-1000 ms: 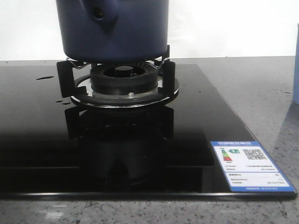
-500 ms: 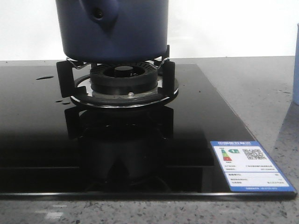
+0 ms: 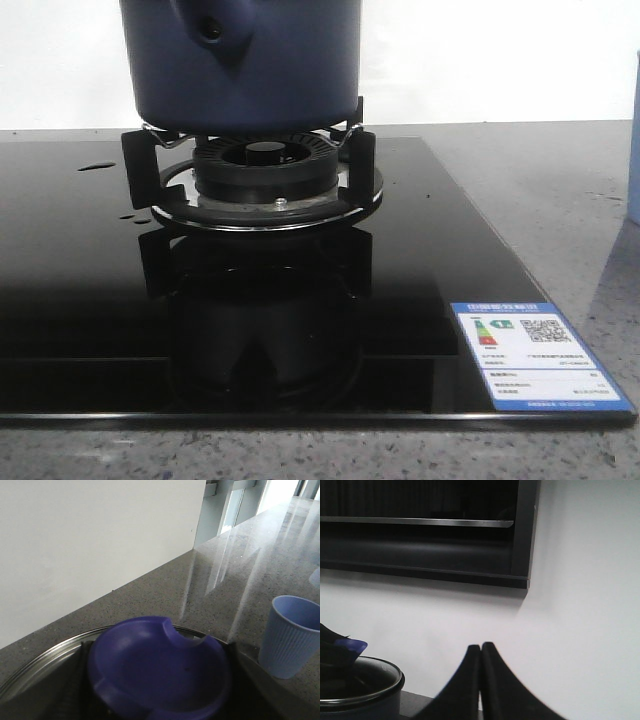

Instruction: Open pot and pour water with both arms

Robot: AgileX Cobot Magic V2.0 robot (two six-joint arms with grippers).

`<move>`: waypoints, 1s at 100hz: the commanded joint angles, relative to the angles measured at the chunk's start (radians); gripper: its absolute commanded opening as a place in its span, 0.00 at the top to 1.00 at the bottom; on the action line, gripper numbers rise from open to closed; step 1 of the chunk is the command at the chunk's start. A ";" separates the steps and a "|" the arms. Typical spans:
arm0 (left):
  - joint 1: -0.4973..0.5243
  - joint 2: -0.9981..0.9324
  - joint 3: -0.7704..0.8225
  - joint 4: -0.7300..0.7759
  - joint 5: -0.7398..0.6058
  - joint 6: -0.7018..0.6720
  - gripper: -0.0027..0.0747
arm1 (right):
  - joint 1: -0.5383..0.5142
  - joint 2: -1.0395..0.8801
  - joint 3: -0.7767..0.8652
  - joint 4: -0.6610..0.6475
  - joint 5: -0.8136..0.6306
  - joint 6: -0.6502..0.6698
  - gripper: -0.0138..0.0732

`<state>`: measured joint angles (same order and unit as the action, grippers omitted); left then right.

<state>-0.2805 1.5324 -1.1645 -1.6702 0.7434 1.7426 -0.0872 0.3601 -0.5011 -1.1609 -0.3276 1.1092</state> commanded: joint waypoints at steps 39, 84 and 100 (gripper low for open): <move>-0.006 0.008 -0.039 -0.098 0.008 0.019 0.60 | -0.007 0.006 -0.026 0.012 -0.020 0.004 0.92; -0.004 -0.048 -0.039 -0.171 -0.029 0.061 0.18 | -0.007 0.006 -0.026 0.011 -0.017 0.004 0.92; 0.024 -0.142 -0.039 -0.165 -0.025 0.049 0.18 | -0.007 0.006 -0.026 0.011 -0.002 0.004 0.92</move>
<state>-0.2733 1.4853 -1.1722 -1.7622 0.6907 1.8031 -0.0872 0.3601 -0.5011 -1.1622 -0.3237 1.1092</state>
